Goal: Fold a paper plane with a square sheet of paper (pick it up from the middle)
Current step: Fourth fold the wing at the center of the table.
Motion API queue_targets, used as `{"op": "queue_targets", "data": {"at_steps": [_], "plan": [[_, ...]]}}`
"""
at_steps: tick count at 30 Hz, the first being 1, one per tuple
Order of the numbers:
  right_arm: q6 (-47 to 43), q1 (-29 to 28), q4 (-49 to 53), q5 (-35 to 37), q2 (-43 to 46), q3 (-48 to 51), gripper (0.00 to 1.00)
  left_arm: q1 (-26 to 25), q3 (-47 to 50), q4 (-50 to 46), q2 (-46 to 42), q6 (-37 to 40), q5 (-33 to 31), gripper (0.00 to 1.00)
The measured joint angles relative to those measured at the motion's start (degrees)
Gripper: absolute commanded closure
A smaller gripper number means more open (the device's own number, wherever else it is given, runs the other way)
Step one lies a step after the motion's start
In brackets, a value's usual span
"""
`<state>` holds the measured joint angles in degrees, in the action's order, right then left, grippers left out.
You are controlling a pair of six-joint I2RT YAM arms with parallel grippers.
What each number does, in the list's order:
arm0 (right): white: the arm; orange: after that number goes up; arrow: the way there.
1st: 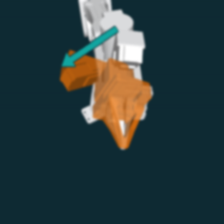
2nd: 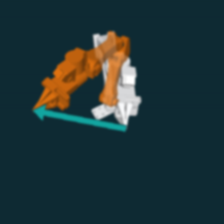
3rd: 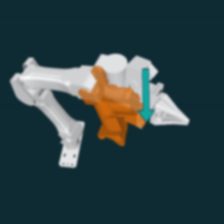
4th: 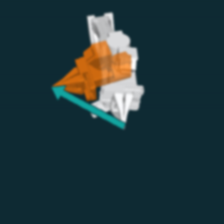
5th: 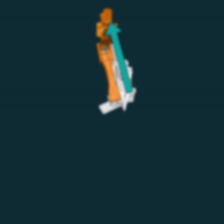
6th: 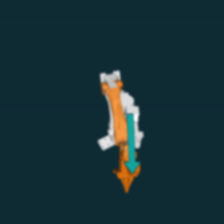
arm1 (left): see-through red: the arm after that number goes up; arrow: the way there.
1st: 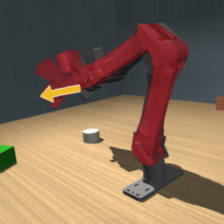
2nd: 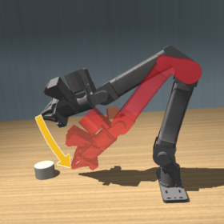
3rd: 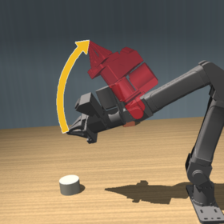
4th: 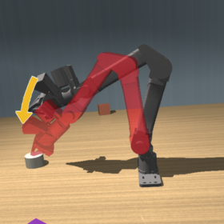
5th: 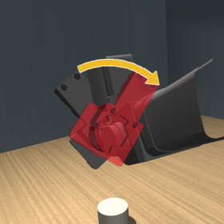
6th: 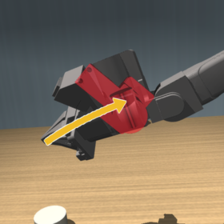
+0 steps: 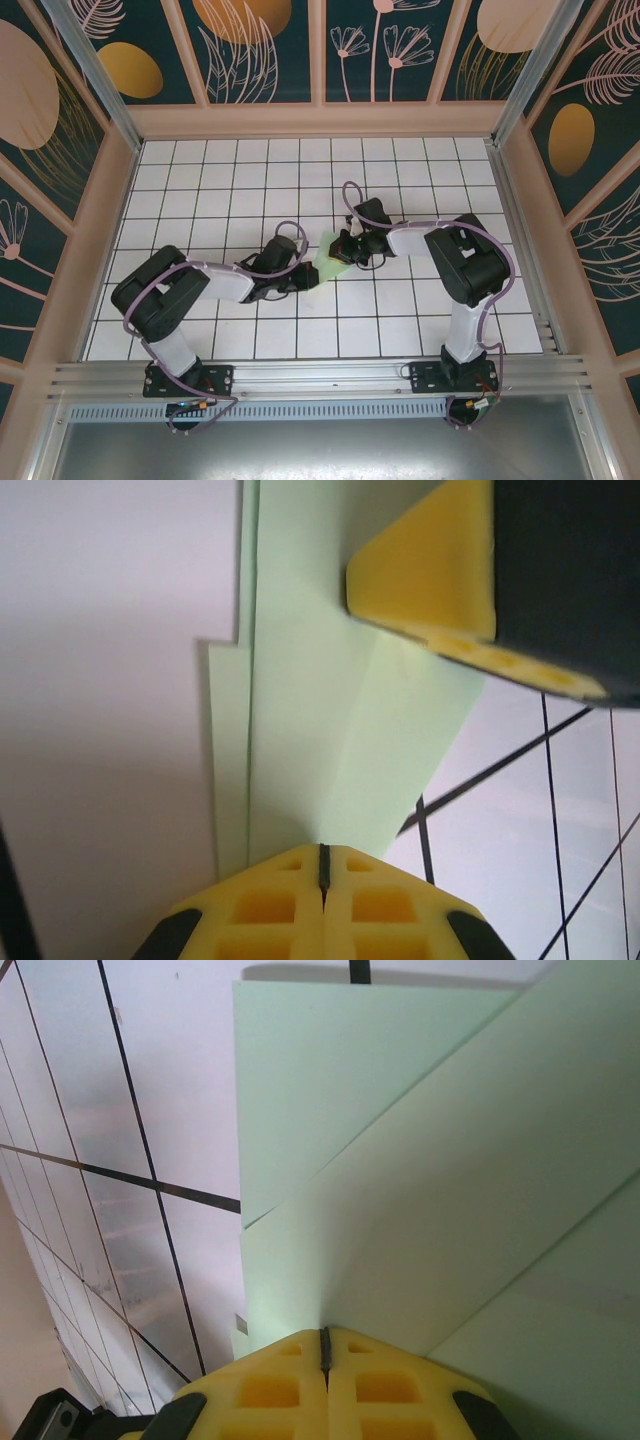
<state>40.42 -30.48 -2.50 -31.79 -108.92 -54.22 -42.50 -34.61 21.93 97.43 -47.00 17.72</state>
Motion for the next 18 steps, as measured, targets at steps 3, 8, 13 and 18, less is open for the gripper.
{"op": "queue_targets", "data": {"at_steps": [3,8,13,18], "plan": [[0.0,0.0,0.2,0.0,0.0,-0.07,1.0,-0.57,2.93,-0.81,-3.02,0.0,-0.02,1.0],[0.0,0.0,0.22,0.02,0.0,-0.07,1.0,-0.81,4.13,-4.57,-6.1,0.74,0.02,1.0],[0.0,0.0,0.22,0.02,0.0,-0.07,1.0,-1.31,4.11,-7.13,-10.64,1.79,-1.53,1.0],[0.0,0.0,0.22,0.02,0.0,-0.09,1.0,-1.33,2.14,-4.52,-12.79,1.79,-3.72,1.0]]}}
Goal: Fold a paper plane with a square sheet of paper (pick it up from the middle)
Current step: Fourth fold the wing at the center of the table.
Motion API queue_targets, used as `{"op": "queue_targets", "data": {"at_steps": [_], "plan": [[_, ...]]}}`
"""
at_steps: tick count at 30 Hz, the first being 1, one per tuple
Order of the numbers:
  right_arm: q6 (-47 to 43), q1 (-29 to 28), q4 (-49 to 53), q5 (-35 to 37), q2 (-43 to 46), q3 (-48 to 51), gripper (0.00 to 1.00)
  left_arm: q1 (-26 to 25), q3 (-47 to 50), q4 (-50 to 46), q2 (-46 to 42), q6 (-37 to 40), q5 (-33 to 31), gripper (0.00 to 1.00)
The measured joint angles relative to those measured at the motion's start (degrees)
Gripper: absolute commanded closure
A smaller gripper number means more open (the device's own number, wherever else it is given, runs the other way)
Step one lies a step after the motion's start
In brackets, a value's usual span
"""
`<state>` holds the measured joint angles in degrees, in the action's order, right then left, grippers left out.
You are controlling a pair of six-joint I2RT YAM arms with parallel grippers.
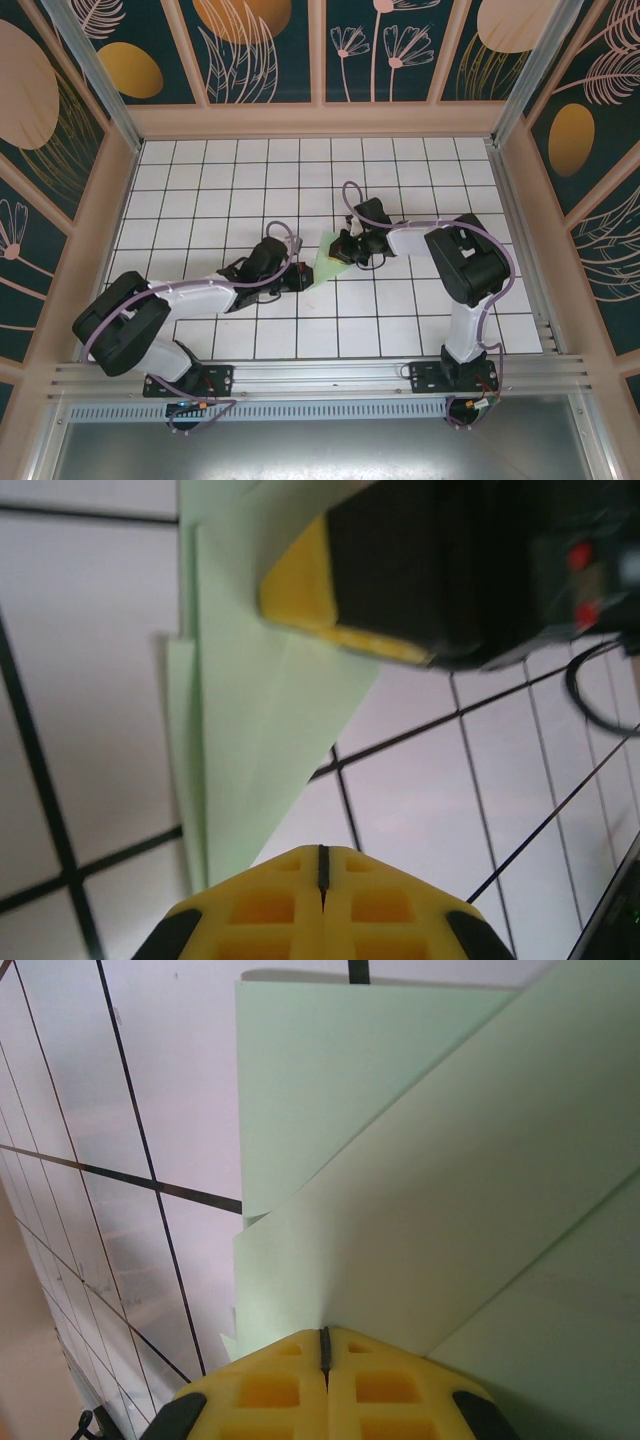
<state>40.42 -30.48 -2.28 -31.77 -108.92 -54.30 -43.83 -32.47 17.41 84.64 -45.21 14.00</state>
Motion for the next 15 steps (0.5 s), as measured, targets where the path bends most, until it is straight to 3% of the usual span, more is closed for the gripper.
{"op": "queue_targets", "data": {"at_steps": [9,15], "plan": [[-0.66,0.0,-0.02,-0.04,0.15,-0.04,1.0,0.0,-3.43,0.74,10.47,-0.5,-0.33,1.0],[-3.72,-0.07,0.02,0.04,0.46,-0.04,1.0,0.0,-3.37,0.83,11.78,-1.62,-0.13,1.0]]}}
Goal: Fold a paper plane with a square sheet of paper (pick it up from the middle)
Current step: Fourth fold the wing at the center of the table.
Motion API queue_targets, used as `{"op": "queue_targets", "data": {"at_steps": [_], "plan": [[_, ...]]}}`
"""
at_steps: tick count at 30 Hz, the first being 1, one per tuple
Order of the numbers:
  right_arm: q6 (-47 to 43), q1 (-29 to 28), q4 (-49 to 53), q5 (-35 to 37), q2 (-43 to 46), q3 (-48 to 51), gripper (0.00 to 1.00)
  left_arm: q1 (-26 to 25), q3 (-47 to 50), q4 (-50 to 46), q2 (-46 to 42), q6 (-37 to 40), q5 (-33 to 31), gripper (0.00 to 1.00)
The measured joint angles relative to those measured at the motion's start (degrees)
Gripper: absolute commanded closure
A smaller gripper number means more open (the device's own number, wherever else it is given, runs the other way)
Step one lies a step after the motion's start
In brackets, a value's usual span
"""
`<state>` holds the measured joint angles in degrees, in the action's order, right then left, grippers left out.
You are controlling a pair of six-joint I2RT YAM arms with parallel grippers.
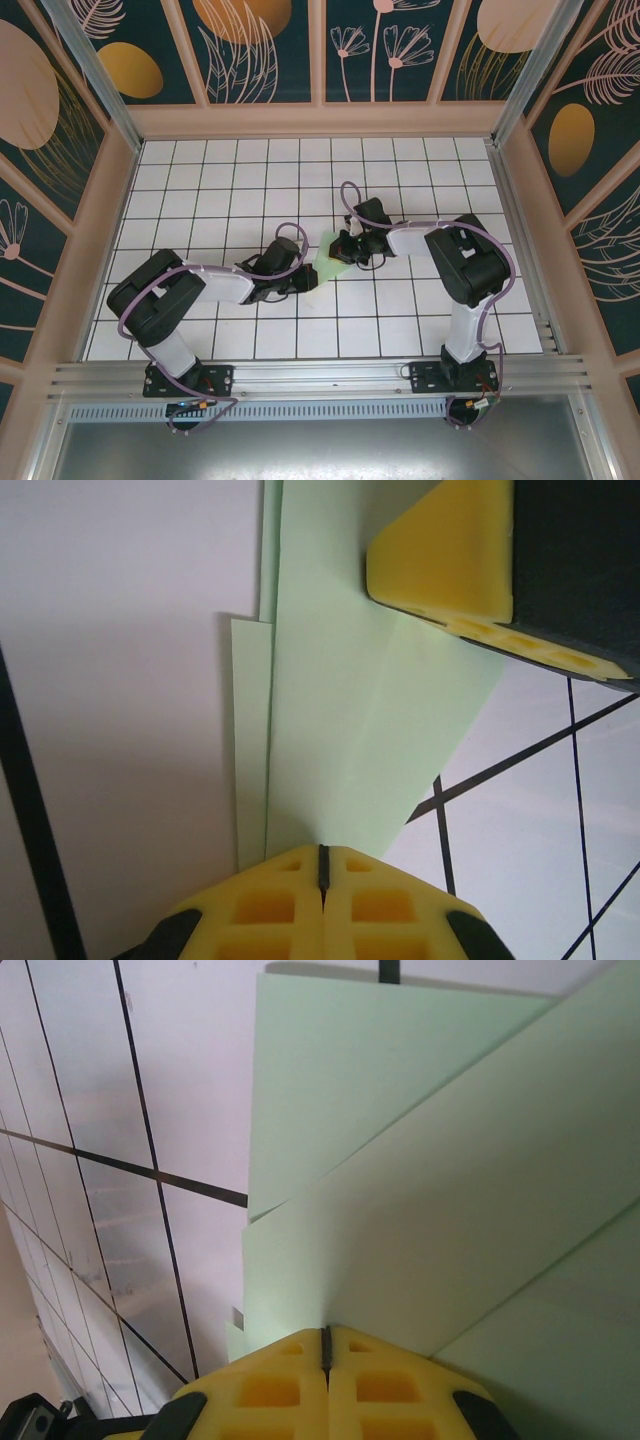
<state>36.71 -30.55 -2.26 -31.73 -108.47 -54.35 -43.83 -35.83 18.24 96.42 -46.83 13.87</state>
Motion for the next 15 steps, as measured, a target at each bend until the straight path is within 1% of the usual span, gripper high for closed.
{"op": "queue_targets", "data": {"at_steps": [5,9,15], "plan": [[-3.91,-0.33,-0.28,2.19,1.27,0.39,1.0,0.0,1.18,2.21,0.0,-1.09,0.02,1.0],[-5.92,-0.59,-1.64,3.04,4.24,2.45,1.0,0.0,1.84,3.52,-0.02,-1.57,0.02,1.0],[-6.64,-4.61,-2.67,3.19,5.92,2.78,1.0,0.0,2.08,4.09,-0.02,-1.88,0.11,1.0]]}}
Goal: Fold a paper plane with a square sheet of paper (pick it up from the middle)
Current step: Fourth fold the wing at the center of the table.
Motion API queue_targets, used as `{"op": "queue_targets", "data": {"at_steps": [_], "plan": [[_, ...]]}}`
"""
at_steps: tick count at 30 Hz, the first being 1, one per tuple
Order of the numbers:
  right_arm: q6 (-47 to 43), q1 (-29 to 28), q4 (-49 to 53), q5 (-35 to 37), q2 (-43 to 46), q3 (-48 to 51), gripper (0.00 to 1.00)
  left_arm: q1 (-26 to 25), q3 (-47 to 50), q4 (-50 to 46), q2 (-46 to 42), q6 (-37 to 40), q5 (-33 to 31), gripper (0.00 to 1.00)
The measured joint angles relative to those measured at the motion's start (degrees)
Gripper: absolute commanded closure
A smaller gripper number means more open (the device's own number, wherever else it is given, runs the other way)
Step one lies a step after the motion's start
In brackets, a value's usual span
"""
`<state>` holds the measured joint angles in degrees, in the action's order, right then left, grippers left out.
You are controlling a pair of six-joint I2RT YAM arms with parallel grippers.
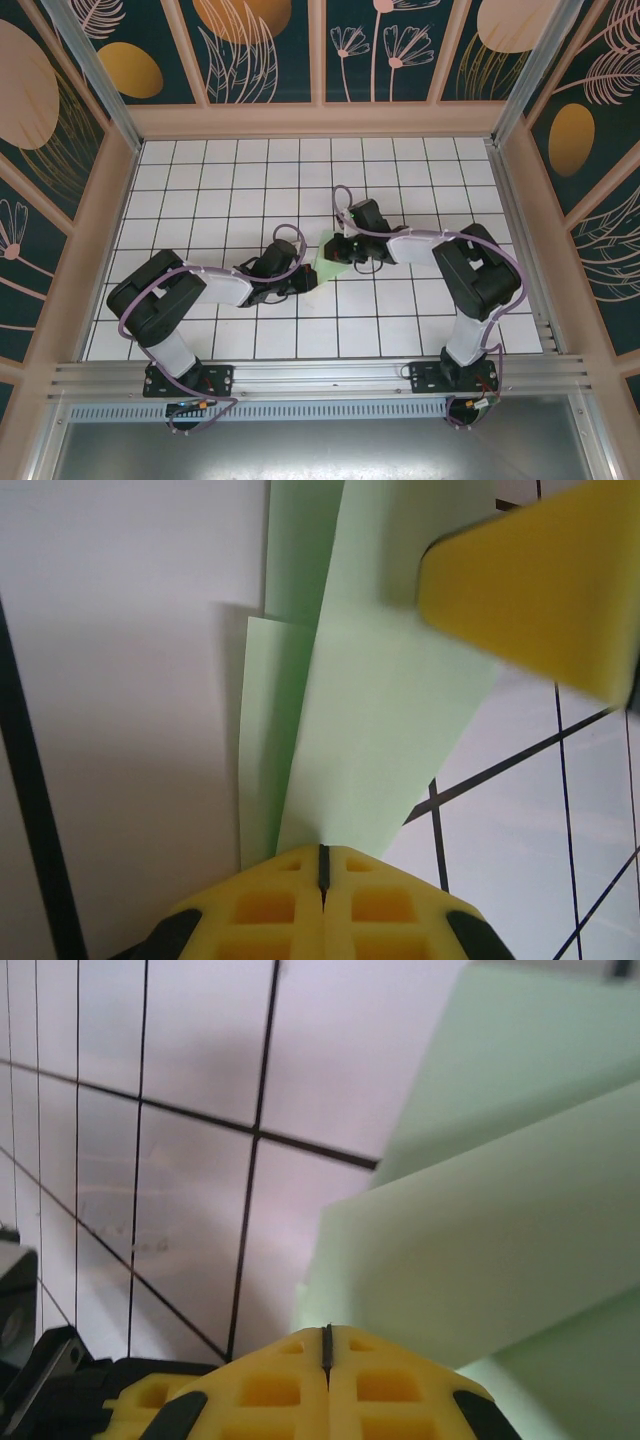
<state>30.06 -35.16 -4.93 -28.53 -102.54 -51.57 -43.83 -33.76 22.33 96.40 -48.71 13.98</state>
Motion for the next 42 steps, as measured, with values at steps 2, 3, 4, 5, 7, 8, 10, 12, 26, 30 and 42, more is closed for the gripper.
{"op": "queue_targets", "data": {"at_steps": [2,3,4,5,7,8,10,12,26,30,42], "plan": [[0.02,-1.33,0.02,0.02,0.0,0.0,1.0,0.0,0.02,0.0,0.0,-0.04,0.07,1.0],[0.04,-1.86,0.02,0.02,0.0,0.0,1.0,0.0,0.02,0.02,0.0,-0.04,0.09,1.0],[0.07,-2.23,0.02,0.02,-0.04,0.0,1.0,0.0,0.02,0.02,0.0,-0.04,0.09,1.0],[0.09,-2.45,0.02,0.02,-0.13,0.0,1.0,0.0,0.02,0.02,0.0,-0.04,0.09,1.0],[0.11,-2.73,-0.02,0.02,-0.24,0.26,1.0,0.0,0.02,0.0,0.0,-0.07,0.11,1.0],[0.11,-2.73,0.0,0.02,-0.26,0.5,1.0,0.0,0.02,0.02,0.0,-0.09,0.09,1.0],[0.22,-2.78,0.07,-0.02,-0.61,1.01,1.0,0.0,0.11,0.2,0.0,-0.15,0.09,1.0],[0.22,-2.8,0.07,0.0,-1.38,1.07,1.0,0.0,0.13,0.22,0.0,-0.33,0.11,1.0],[0.22,-2.82,0.9,-0.04,-3.28,0.2,1.0,0.0,2.36,0.2,-4.22,-0.42,0.31,1.0],[0.22,-2.82,0.9,-0.07,-3.28,0.2,1.0,0.0,2.34,0.17,-3.32,-0.44,0.31,1.0],[-0.07,0.26,0.87,-4.33,-5.03,-0.92,1.0,0.0,1.44,-0.9,-1.53,-0.94,0.57,1.0]]}}
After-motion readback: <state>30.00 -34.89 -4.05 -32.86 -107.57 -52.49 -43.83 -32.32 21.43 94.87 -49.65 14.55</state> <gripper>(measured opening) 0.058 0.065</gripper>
